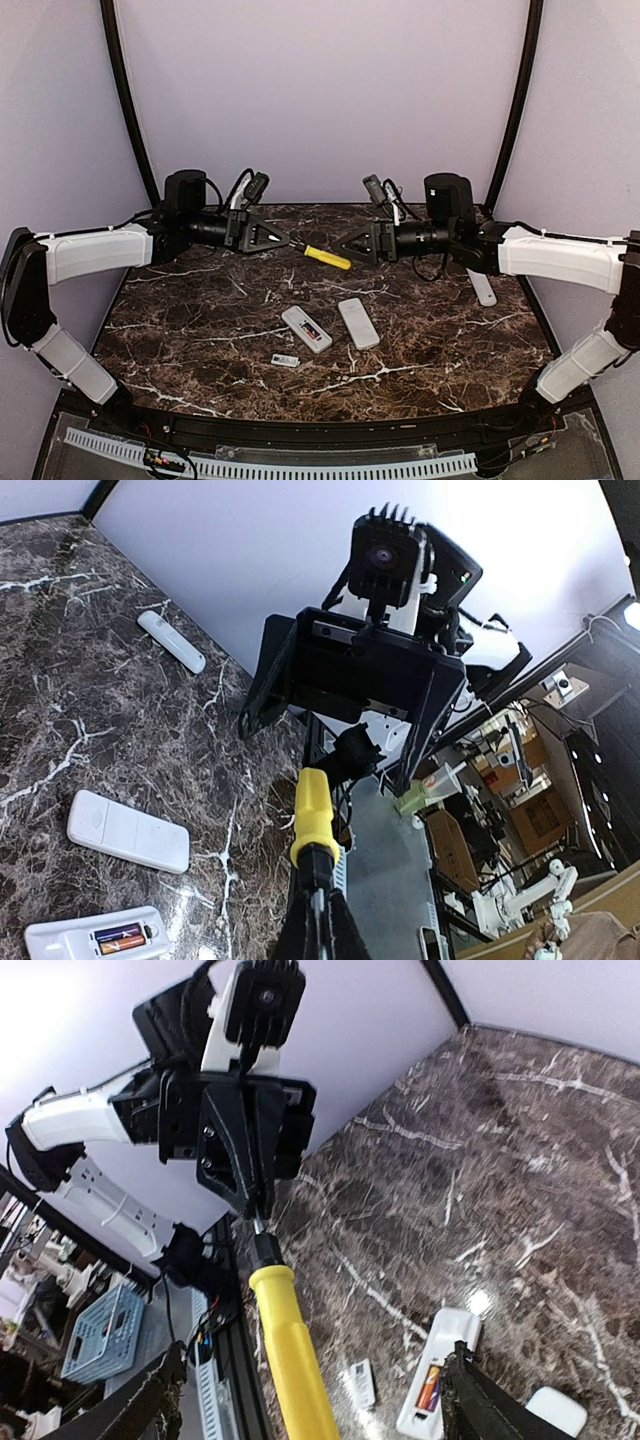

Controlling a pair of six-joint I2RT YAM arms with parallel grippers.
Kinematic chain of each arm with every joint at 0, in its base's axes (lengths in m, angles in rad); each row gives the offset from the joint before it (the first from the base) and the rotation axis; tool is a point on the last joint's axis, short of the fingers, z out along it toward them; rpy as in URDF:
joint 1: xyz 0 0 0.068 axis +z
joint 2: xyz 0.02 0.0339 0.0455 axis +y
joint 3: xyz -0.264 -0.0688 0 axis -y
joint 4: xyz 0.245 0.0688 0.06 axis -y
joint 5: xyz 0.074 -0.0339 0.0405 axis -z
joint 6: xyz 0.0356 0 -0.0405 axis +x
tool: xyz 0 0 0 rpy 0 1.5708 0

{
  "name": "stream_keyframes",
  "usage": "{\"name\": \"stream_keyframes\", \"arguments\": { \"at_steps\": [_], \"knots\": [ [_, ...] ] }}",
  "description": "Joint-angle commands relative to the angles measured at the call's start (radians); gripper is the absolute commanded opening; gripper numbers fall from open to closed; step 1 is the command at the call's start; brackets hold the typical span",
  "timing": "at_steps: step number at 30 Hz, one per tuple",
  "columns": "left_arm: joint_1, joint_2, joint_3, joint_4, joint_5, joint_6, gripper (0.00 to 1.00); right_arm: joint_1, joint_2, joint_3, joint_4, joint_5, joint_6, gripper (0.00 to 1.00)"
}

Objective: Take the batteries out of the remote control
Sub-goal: Pass from the right arm to the left, then pass from the left arm to the right

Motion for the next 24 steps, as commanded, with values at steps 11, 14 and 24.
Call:
{"name": "stream_keyframes", "arguments": {
  "at_steps": [11,14,24],
  "knots": [
    [-0.108,-0.084,-0.249,0.788,-0.319,-0.481,0.00,0.041,-0.028,-0.153,0.591,0.109,0.357,0.80],
    [-0.111,-0.099,-0.259,0.758,-0.317,-0.462,0.00,0.047,-0.014,-0.136,0.588,0.082,0.357,0.69],
    [-0.114,-0.138,-0.222,0.583,-0.322,-0.355,0.00,0.060,-0.016,-0.128,0.557,0.076,0.345,0.36]
  ]
}}
